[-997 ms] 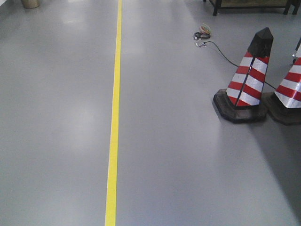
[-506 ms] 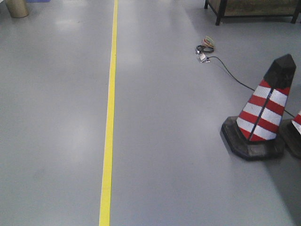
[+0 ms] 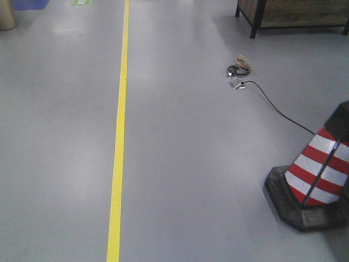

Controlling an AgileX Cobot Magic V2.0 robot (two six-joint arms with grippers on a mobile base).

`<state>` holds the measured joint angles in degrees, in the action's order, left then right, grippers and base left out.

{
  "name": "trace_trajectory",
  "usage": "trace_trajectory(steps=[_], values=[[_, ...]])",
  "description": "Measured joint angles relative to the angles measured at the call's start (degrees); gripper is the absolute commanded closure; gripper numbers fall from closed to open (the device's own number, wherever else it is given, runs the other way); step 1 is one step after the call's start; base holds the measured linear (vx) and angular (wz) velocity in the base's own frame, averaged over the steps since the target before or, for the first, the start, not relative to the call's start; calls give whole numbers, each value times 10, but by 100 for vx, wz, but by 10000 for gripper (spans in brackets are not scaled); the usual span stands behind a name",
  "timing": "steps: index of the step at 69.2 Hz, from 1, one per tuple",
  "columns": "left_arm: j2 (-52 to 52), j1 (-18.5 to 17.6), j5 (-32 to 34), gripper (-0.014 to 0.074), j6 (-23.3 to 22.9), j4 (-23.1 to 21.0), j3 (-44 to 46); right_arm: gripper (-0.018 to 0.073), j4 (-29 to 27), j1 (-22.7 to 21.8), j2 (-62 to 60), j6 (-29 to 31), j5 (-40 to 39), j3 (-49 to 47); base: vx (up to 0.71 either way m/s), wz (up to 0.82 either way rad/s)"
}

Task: Move and align brake pads A on conveyor
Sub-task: 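Drive the base across the floor holding both brake pads, then turn and approach the black conveyor belt holding both pads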

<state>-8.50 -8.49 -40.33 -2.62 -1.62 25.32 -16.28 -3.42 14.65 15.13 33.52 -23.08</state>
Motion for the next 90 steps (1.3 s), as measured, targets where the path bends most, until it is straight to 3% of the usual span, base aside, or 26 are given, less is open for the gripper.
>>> trace_trajectory(steps=[33, 90], values=[[0, 0, 0, 602, 0, 1, 0, 564, -2, 0, 0, 0, 0, 0, 45, -25], [0, 0, 0, 602, 0, 1, 0, 564, -2, 0, 0, 0, 0, 0, 25, -94]])
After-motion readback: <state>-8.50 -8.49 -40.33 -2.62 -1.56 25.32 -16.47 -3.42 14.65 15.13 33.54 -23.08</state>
